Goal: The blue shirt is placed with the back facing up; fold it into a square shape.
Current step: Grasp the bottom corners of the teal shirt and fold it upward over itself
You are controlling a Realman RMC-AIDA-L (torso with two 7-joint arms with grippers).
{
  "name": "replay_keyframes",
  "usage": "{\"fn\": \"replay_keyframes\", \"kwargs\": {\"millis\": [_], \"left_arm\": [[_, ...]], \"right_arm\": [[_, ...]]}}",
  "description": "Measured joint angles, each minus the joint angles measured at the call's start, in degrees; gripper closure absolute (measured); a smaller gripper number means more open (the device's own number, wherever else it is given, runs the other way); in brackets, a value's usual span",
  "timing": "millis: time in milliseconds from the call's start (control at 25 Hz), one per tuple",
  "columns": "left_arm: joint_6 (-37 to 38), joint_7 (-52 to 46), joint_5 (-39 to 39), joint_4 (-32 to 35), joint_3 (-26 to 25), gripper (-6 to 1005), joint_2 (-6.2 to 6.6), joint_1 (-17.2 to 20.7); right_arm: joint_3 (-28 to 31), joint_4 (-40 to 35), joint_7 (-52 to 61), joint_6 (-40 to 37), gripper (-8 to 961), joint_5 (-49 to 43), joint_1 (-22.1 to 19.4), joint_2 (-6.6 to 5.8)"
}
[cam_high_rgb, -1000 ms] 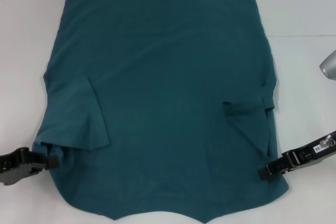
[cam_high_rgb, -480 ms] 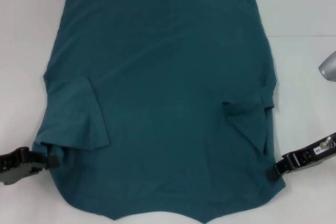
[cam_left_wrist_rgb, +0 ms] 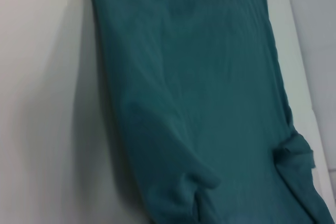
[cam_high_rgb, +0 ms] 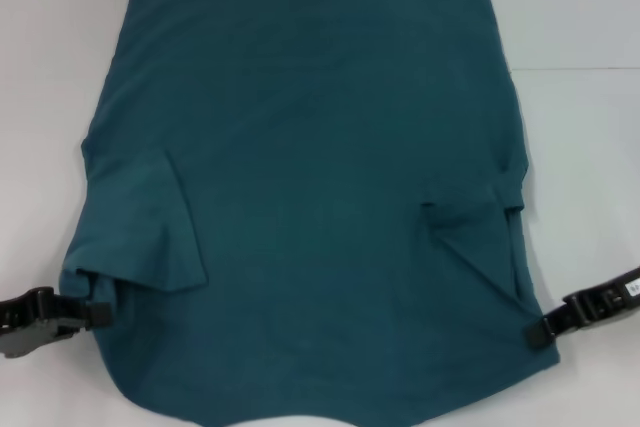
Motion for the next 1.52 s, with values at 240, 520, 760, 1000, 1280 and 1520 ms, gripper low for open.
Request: {"fn": "replay_keyframes", "kwargs": {"millis": [240,520,760,1000,1280,1520], "left_arm": [[3.2,0.4,1.2,1.4,0.6,993,0.29,0.8],[6.2,0.5,3.1,3.1,0.6,993,-0.22,3.0],[9.7,0.9,3.4,4.9,0.7,993,-0.98,5.3],[9.0,1.1,3.5,4.4,0.9,992,-1.01,4.3],[2.2,0.0,3.1,-1.4,1.8,993,0.42,-4.5],[-7.3,-5.5,2.9,-3.7,2.0,993,1.68,-11.7]], "right_arm": [[0.1,0.0,-0.5,-2.5,918,-0.2,-1.0,-1.14],[-0.5,-0.1,-0.8,-5.1,918,-0.5,-2.3,-1.35],[-0.9,0.1,-1.3,-6.1,918,-0.6,-3.1,-1.39],[0.6,-0.1,-1.4,-5.3,918,-0.2,-2.9,-1.85],[4.7,0.6,-1.4,0.0,918,2.8,-0.4,-1.37],[6.7,0.2,2.0,7.3,917,7.5,0.2,-1.80]]}}
